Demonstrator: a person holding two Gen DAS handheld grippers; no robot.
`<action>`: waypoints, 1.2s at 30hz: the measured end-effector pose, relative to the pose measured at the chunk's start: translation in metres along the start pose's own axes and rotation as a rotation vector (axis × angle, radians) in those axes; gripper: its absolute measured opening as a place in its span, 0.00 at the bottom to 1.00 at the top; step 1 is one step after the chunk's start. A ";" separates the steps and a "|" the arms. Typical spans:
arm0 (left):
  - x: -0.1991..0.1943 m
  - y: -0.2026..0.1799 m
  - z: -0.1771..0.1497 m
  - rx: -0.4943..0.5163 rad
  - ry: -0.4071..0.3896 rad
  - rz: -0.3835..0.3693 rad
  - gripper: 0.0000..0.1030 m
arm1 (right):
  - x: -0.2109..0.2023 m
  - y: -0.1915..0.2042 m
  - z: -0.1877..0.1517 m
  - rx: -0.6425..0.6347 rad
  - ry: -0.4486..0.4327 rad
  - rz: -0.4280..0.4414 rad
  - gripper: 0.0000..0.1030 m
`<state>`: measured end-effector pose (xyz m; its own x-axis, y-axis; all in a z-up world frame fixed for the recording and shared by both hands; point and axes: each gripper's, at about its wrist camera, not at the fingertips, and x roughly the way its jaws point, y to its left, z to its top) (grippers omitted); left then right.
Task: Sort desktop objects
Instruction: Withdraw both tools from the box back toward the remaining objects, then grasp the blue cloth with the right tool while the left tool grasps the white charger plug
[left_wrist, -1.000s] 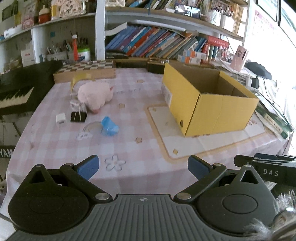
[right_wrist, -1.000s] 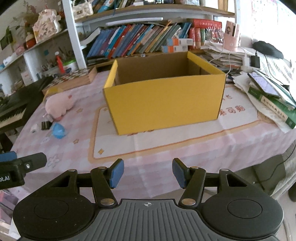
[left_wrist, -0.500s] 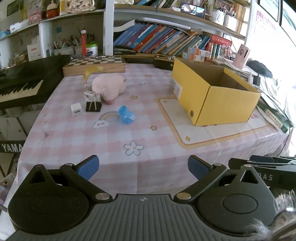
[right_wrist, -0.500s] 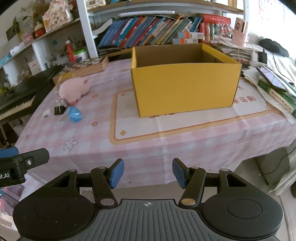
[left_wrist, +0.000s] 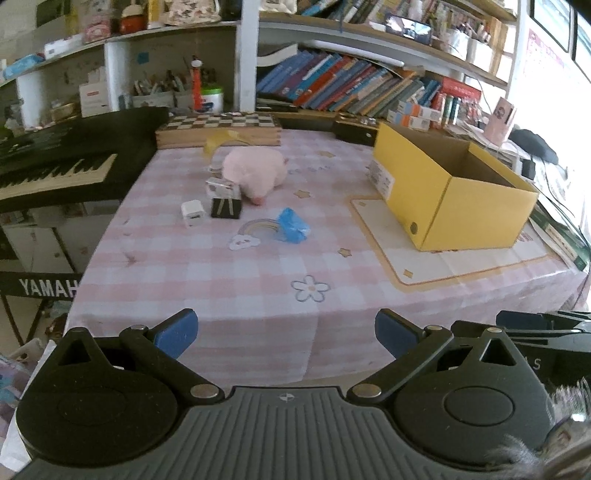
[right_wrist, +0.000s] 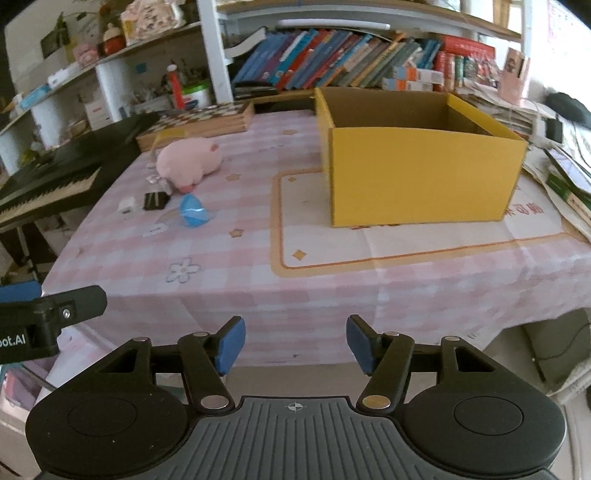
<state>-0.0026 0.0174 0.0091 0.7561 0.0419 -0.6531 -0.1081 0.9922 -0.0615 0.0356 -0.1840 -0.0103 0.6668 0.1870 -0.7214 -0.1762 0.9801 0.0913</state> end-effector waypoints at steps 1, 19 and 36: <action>-0.001 0.003 0.000 -0.006 -0.003 0.005 1.00 | 0.001 0.003 0.000 -0.006 -0.001 0.004 0.60; -0.003 0.046 0.003 -0.093 -0.015 0.076 1.00 | 0.017 0.050 0.015 -0.115 0.009 0.075 0.60; 0.041 0.067 0.035 -0.167 -0.008 0.118 1.00 | 0.063 0.070 0.055 -0.212 0.026 0.147 0.60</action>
<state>0.0437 0.0901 0.0045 0.7369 0.1580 -0.6573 -0.3008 0.9474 -0.1095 0.1048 -0.1003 -0.0118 0.6049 0.3217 -0.7285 -0.4192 0.9064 0.0522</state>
